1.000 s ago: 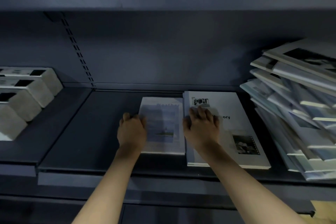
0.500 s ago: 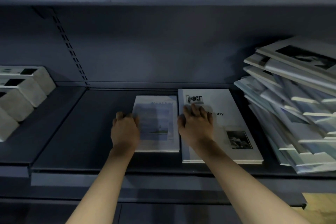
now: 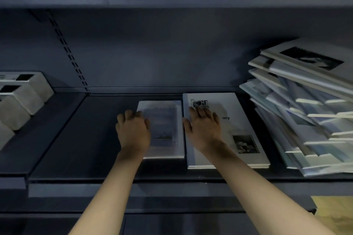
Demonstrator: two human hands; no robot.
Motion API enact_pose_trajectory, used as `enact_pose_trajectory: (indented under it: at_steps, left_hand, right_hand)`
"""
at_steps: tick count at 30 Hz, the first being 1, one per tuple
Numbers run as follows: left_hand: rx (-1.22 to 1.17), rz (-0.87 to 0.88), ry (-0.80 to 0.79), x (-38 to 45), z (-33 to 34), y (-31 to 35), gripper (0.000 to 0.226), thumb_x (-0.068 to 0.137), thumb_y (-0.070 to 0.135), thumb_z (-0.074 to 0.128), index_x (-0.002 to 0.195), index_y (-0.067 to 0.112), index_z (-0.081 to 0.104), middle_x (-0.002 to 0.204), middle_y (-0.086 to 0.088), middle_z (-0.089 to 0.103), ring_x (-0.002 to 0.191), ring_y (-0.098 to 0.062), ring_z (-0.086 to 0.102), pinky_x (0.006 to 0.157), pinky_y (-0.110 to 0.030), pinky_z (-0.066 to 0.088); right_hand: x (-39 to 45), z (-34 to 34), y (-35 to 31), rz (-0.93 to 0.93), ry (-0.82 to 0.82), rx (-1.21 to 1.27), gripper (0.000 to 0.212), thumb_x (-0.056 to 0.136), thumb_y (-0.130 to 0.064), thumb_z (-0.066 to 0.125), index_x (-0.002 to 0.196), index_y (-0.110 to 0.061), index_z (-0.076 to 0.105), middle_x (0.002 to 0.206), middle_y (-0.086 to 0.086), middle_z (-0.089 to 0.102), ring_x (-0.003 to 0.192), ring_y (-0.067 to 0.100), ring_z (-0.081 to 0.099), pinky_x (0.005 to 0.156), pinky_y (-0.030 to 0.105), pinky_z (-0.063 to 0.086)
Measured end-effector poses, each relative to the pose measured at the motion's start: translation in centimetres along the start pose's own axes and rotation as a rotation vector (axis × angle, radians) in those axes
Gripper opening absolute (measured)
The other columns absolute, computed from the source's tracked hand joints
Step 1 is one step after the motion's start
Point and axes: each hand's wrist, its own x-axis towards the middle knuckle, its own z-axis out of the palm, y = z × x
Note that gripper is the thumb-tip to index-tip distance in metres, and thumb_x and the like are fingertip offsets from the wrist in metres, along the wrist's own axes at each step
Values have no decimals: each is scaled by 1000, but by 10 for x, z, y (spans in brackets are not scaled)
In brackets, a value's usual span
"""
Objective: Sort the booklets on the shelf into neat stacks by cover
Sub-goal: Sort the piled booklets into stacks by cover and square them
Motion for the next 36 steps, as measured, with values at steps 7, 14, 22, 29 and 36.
enact_pose_trajectory:
  at_steps: [7, 14, 22, 29, 36]
  left_hand:
    - [-188, 355, 18, -21, -19, 66, 27, 93, 27, 48, 113, 12, 61, 108, -11, 61, 102, -32, 51, 79, -36, 38]
    - [-445, 422, -145, -51, -49, 154, 11, 92, 21, 46, 90, 15, 56, 95, -6, 66, 86, -26, 60, 62, -29, 38]
    - [-487, 409, -208, -77, -76, 234, 19, 95, 27, 41, 76, 25, 46, 78, 2, 57, 63, -13, 50, 47, -23, 34]
    - [-585, 395, -48, -88, -89, 294, 22, 95, 36, 43, 91, 18, 56, 85, -4, 62, 76, -22, 58, 60, -27, 40]
    - [-453, 206, -51, -101, -99, 357, 66, 85, 68, 32, 106, 8, 47, 100, -10, 61, 93, -32, 58, 71, -33, 44]
  right_hand:
    - [-24, -42, 19, -21, 289, 67, 32, 86, -18, 57, 117, -8, 59, 114, 10, 63, 109, 28, 57, 95, 38, 40]
    - [-51, -98, 53, 24, 532, 4, 8, 65, -6, 61, 71, -6, 65, 71, 12, 65, 68, 32, 63, 62, 32, 48]
    - [-79, -167, 109, 6, 777, -83, 7, 58, -5, 62, 65, -9, 63, 61, 10, 60, 61, 32, 59, 55, 27, 35]
    - [-80, -223, 199, 57, 669, -261, 16, 81, -11, 51, 89, -9, 66, 84, 13, 65, 81, 35, 59, 64, 30, 26]
    - [-81, -238, 269, 39, 414, -195, 32, 94, -29, 38, 113, -20, 62, 114, 8, 60, 109, 33, 50, 85, 34, 38]
